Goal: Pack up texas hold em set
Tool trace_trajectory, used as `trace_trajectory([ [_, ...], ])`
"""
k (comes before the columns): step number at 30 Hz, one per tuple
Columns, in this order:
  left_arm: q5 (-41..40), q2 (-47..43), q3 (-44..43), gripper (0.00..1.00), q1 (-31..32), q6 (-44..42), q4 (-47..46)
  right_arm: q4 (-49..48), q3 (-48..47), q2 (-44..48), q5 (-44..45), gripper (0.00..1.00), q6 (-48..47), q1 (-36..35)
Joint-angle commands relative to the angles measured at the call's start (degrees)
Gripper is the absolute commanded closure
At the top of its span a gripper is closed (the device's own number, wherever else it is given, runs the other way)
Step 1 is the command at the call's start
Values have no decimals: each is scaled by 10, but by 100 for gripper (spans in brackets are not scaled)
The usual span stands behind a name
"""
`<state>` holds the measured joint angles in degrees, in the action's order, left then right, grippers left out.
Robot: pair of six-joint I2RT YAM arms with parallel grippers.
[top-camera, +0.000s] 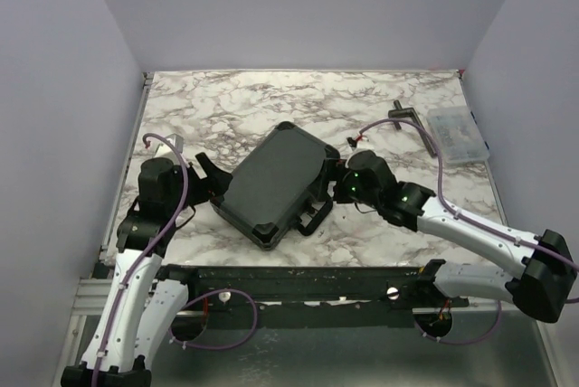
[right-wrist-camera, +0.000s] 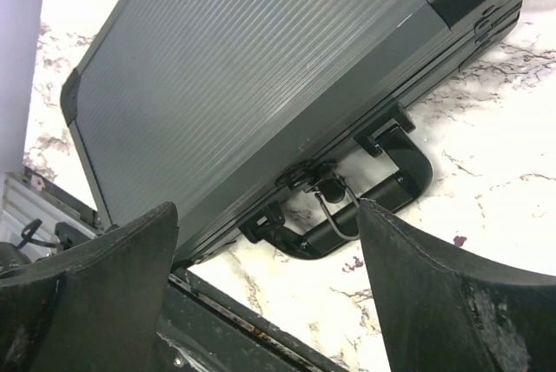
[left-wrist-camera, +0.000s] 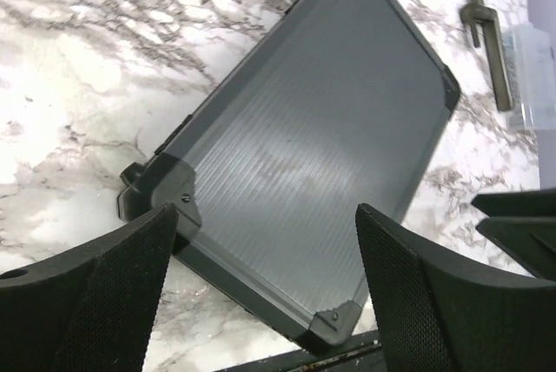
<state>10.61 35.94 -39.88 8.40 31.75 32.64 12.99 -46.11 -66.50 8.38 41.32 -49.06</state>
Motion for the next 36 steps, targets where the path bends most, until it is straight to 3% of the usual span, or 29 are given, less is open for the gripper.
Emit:
trace_trajectory([
  [1, 63, -16, -44, 20, 11, -61, 35, 26, 17, 40, 22, 13, 20, -2],
  [7, 143, 4, -86, 30, 48, -122, 47, 7, 76, 90, 31, 16, 79, -2],
  [11, 152, 29, -99, 37, 98, -136, 48, -22, 125, 122, 33, 18, 113, -2],
  [17, 94, 92, -103, 43, 225, -130, 31, -24, 165, 142, 39, 21, 139, -2],
  [21, 59, 132, -100, 55, 276, -113, -2, -24, 186, 144, 31, 28, 146, -2],
  [25, 37, 173, -97, 68, 297, -107, -31, -17, 204, 150, 31, 36, 153, -2],
  [30, 26, 229, -103, 77, 321, -109, -52, -31, 223, 155, 25, 46, 156, -2],
  [36, -9, 274, -103, 91, 339, -108, -58, -62, 238, 134, 7, 49, 159, -2],
])
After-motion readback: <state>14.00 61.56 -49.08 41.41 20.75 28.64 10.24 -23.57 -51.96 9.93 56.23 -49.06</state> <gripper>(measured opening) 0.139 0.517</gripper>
